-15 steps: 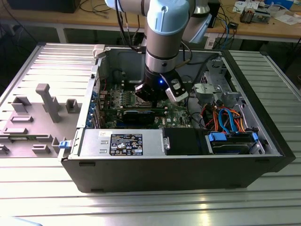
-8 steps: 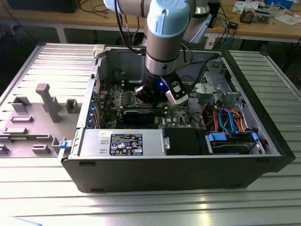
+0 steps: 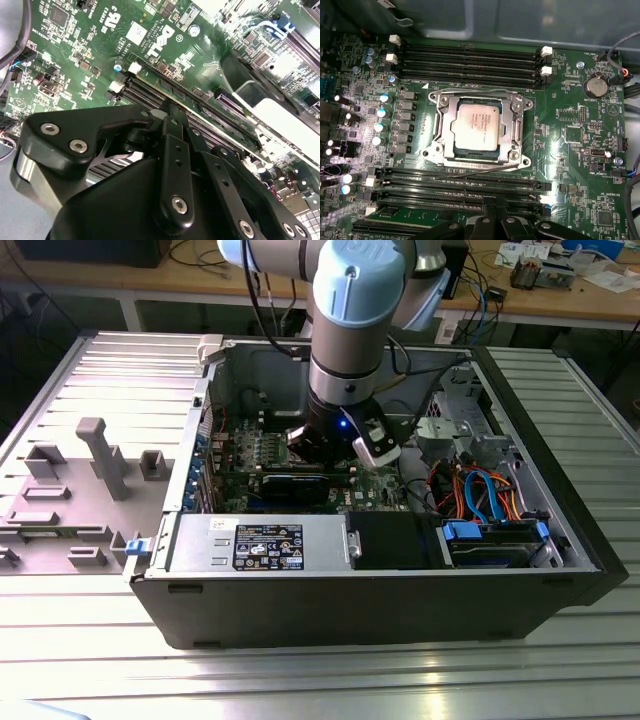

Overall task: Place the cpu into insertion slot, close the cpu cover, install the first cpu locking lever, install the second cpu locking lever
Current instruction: 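Install the second cpu locking lever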

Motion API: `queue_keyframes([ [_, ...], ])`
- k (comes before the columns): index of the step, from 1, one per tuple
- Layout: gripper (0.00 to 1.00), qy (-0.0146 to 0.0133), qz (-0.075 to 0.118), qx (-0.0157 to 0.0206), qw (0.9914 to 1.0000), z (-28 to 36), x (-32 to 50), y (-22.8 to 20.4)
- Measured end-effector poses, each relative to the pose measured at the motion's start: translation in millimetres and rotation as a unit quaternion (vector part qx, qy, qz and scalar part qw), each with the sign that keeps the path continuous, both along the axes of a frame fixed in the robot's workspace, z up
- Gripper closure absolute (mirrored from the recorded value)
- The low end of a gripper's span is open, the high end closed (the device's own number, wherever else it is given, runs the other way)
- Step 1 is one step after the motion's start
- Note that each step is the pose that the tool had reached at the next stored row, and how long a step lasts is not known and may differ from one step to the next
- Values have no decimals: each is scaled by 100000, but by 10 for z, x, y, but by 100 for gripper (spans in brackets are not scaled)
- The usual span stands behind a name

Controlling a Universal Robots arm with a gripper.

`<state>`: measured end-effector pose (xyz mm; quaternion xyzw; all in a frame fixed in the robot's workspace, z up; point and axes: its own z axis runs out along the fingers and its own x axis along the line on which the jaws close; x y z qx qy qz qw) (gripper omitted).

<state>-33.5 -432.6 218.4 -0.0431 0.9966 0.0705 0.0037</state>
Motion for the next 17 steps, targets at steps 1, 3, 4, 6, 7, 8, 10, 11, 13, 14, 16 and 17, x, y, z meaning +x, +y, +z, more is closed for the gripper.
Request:
queue_keyframes([
  [1, 89, -15, -1, 60, 100000, -3, 1, -5],
  [3, 89, -47, 1, 228, 100000, -13, 4, -20],
  [4, 89, -77, 1, 432, 99999, -23, 6, -33],
  [6, 89, -106, 18, 1060, 99994, -14, -2, -50],
  [7, 89, -24, 8, 1187, 99993, -6, -5, -54],
  [8, 89, -28, -2, 1296, 99992, 19, -6, -55],
  [10, 89, 14, -8, 1353, 99991, 76, -8, -59],
  [11, 89, 18, 0, 1504, 99989, 115, -7, -59],
  [13, 89, 1, 7, 1934, 99981, 137, -6, -57],
  [14, 89, 1, 12, 2584, 99967, 145, -6, -58],
  [16, 89, 2, 4, 3410, 99942, 145, -6, -57],
  [17, 89, 3, 2, 4146, 99914, 145, -7, -56],
])
